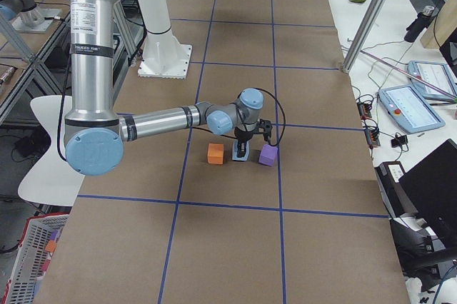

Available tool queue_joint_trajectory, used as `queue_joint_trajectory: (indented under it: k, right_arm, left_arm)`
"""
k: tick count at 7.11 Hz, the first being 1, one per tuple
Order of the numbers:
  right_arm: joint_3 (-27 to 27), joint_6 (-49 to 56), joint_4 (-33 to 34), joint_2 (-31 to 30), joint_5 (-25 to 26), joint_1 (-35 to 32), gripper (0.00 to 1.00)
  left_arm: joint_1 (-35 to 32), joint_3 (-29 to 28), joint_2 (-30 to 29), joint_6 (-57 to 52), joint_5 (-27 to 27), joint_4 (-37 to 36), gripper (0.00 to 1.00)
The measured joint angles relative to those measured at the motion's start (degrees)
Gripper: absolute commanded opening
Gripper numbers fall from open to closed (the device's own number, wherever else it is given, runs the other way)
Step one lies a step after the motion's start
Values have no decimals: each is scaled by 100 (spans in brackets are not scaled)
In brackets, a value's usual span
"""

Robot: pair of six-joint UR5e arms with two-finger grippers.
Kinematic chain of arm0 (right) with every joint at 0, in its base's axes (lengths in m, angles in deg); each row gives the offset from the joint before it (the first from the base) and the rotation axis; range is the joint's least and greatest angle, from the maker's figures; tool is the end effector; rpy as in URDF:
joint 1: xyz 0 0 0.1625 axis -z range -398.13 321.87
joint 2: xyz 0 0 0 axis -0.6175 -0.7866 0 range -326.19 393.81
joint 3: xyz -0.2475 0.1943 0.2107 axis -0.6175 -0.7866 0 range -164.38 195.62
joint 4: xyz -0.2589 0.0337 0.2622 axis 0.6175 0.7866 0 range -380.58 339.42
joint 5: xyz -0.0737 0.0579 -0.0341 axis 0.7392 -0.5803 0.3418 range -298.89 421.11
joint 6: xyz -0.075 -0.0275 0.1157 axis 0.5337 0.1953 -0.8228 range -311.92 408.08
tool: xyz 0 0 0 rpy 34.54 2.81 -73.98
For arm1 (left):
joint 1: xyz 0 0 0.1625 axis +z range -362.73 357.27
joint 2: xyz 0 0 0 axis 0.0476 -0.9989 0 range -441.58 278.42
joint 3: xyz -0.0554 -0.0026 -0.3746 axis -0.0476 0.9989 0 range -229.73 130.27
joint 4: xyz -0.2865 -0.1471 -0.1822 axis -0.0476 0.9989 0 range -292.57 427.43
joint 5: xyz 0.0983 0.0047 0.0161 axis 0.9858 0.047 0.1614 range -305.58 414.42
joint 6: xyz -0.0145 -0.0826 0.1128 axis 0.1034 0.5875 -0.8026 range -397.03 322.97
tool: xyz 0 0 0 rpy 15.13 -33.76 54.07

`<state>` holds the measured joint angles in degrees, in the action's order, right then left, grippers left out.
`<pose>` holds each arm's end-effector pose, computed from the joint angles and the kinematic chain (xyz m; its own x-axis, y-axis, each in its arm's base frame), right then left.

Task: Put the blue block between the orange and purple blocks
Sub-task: 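Carry the cube with the right gripper and lower it between purple and orange cubes, then open the right gripper and lift it away from the cubes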

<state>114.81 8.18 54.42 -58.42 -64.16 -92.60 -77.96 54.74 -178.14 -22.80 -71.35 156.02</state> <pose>-0.2268 -0.4073 0.5683 0.7592 -0.0146 0.6507 0.0677 0.9961 -0.0566 0.0775 -0.4943 0.4889 0.7711 0.1605 -0.6161 -0.0522 0.9804 0.1900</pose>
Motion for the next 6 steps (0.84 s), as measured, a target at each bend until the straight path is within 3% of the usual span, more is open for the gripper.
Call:
queue_joint_trajectory:
  k: [1, 6]
  right_arm:
    - [-50, 0, 3, 37, 2, 3, 100]
    - [100, 9, 8, 19, 4, -109, 100]
  left_arm:
    - [0, 3, 1, 6, 0, 0, 100]
    - [0, 13, -7, 4, 0, -5, 100]
